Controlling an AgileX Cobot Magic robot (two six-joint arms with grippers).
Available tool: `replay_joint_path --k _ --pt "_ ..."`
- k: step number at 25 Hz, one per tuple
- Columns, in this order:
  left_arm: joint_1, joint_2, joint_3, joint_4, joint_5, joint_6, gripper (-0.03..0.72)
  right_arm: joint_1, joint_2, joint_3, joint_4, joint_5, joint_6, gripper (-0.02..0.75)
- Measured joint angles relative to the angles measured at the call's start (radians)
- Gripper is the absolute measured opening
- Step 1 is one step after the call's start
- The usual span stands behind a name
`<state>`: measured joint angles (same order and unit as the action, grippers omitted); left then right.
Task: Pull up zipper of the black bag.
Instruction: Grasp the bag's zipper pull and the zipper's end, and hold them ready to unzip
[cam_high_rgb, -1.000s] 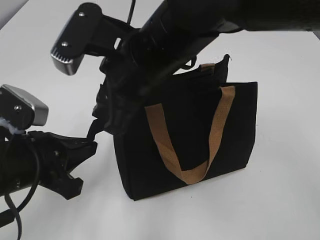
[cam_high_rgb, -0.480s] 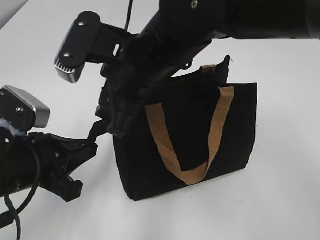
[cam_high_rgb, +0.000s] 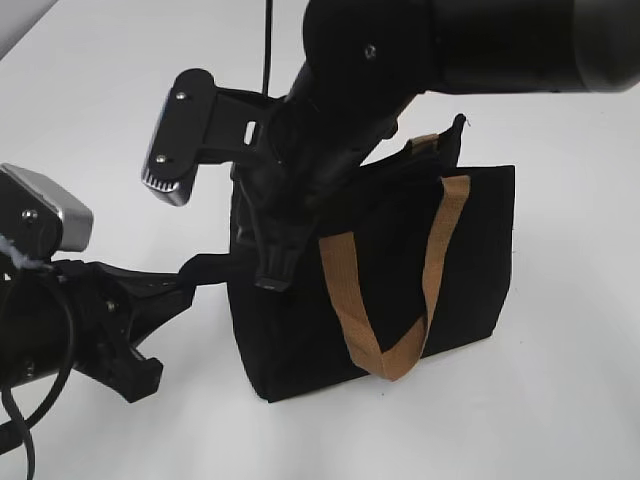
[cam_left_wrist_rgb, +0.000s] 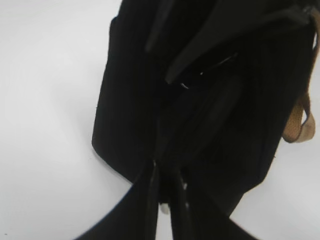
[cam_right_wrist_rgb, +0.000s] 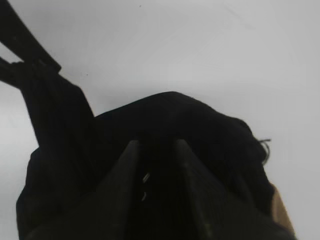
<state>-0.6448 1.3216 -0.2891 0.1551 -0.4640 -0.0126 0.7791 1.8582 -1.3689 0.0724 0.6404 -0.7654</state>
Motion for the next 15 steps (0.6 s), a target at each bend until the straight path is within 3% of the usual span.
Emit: replay_joint_path --k 4,15 --pt "-0.001 0.0 0.0 0.0 0.009 -0.003 0.026 0.0 0.0 0.0 -0.017 0.029 0.001 0.0" --pt "-0.006 0.0 0.0 0.0 0.092 -0.098 0.026 0.0 -0.121 0.0 -0.062 0.063 0.063 -0.001"
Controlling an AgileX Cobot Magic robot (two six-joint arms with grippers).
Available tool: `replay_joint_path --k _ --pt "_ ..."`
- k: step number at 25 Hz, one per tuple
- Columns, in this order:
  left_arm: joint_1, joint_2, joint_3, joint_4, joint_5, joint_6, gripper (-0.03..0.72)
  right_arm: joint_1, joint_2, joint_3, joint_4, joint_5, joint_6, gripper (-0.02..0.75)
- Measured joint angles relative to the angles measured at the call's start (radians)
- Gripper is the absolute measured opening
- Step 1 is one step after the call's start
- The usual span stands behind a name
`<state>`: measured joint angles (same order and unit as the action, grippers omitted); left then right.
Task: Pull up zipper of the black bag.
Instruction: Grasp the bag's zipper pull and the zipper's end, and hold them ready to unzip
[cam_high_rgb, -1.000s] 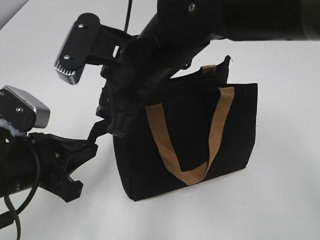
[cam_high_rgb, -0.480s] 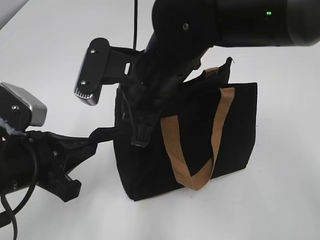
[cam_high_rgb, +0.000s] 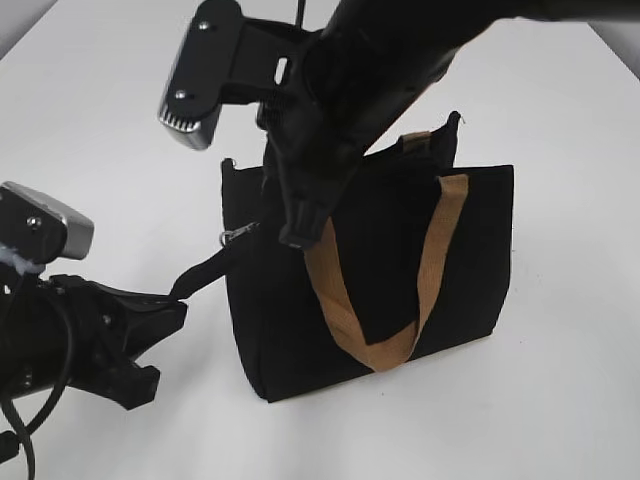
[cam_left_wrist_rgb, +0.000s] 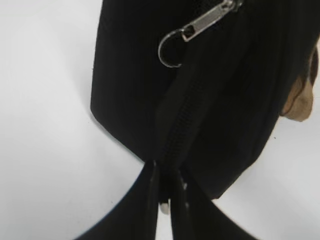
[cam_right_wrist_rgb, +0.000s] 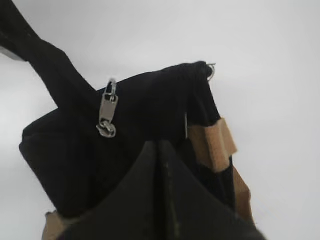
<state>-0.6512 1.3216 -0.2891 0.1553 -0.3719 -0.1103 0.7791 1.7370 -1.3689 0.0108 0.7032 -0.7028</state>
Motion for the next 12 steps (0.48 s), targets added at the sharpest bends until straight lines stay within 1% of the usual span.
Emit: replay_joint_path --k 4,7,10,12 --pt "0.0 0.0 0.0 0.006 -0.012 -0.044 0.026 0.0 -0.037 0.0 0.026 0.011 0.109 -0.001" --pt "0.0 0.0 0.0 0.082 -0.026 -0.104 0.026 0.0 -0.049 0.0 0.102 0.003 0.133 0.008" --pt "0.0 0.02 0.0 0.195 -0.054 -0.165 0.026 0.0 -0.046 0.001 0.19 -0.016 0.07 0.081" --pt "0.0 0.032 0.0 0.235 -0.068 -0.18 0.026 0.0 -0.037 0.001 0.227 -0.023 0.035 0.139"
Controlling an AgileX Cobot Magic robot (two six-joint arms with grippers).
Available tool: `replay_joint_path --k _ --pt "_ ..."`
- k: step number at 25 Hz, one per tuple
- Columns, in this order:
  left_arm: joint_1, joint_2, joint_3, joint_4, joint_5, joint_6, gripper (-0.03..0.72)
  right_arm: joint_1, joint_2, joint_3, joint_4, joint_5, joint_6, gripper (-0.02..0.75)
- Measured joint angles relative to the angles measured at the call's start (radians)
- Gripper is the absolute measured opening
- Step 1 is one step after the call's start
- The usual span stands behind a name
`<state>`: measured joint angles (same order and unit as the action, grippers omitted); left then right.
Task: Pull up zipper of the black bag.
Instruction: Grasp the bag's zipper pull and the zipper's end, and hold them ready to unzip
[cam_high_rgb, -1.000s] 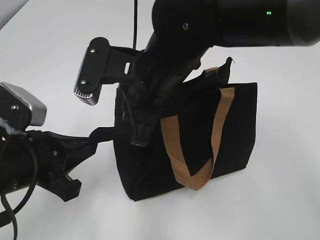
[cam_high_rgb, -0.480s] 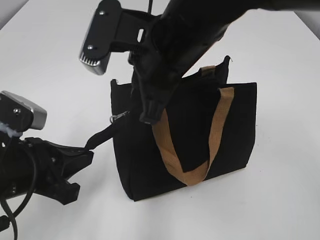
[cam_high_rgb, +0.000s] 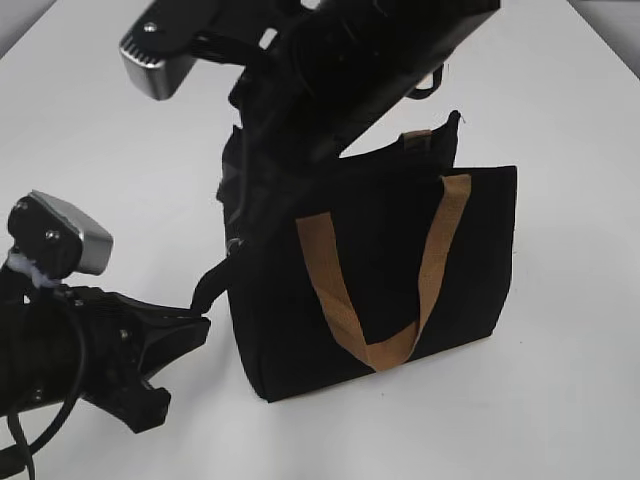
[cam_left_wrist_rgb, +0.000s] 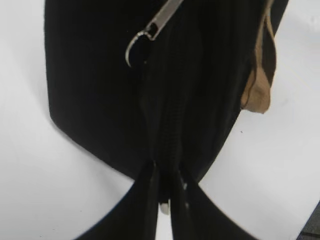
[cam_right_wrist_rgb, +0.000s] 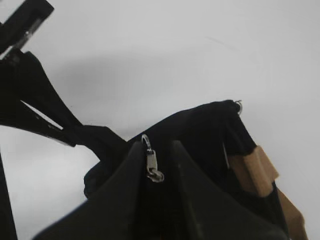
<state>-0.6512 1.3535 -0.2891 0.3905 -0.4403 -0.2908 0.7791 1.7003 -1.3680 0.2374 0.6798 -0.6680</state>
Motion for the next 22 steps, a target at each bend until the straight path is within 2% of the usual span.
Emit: replay_joint_path --k 4,8,16,22 --pt "0.0 0.003 0.0 0.02 -0.002 -0.002 0.025 0.0 0.039 -0.033 0.02 0.066 -0.017 0.213" --pt "0.0 0.003 0.0 0.022 0.015 0.055 0.025 0.0 0.107 -0.179 0.024 0.219 -0.012 0.265" --pt "0.0 0.003 -0.001 0.023 0.067 0.132 0.025 0.0 0.265 -0.455 0.025 0.483 0.046 0.276" --pt "0.0 0.003 -0.059 0.088 0.161 0.167 0.025 0.0 0.381 -0.595 0.025 0.532 0.081 0.305"
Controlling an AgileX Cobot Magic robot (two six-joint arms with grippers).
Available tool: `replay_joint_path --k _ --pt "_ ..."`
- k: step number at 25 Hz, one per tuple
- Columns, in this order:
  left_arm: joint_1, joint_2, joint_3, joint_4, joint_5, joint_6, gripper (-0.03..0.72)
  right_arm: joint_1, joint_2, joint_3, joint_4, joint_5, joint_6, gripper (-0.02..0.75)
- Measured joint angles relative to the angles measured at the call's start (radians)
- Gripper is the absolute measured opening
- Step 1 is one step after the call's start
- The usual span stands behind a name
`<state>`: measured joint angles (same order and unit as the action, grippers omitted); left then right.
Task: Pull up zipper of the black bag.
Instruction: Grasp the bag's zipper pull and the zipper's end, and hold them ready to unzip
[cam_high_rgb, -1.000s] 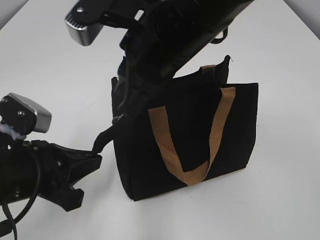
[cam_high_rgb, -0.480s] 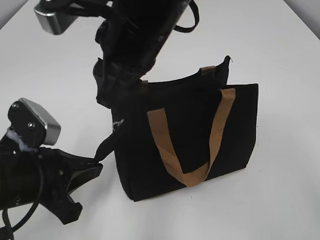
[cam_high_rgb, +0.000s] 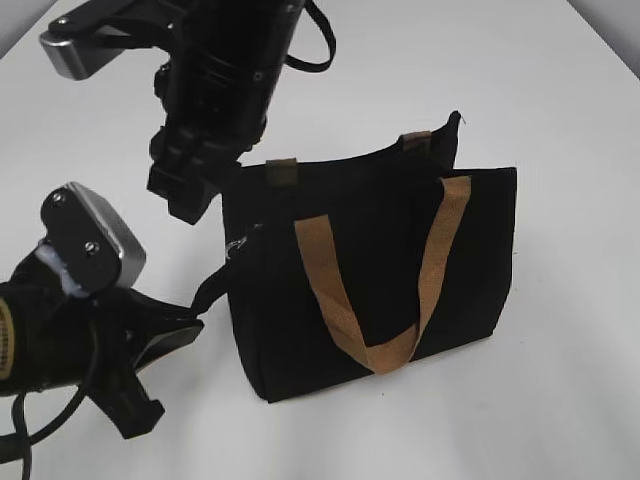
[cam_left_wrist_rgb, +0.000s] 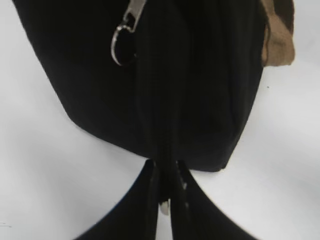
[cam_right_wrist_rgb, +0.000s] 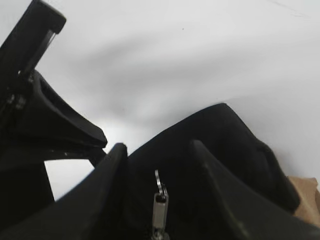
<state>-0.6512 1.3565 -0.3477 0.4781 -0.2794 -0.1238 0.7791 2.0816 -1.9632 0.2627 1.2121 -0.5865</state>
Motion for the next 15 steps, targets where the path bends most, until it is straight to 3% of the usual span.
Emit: replay_joint_path --k 10,15 --pt "0.0 -0.007 -0.111 0.186 0.245 0.01 0.025 0.0 0.043 -0.074 -0.057 0.005 0.125 0.341" --pt "0.0 -0.068 -0.113 0.158 0.279 0.01 0.025 0.0 0.043 -0.074 -0.064 0.006 0.147 0.341"
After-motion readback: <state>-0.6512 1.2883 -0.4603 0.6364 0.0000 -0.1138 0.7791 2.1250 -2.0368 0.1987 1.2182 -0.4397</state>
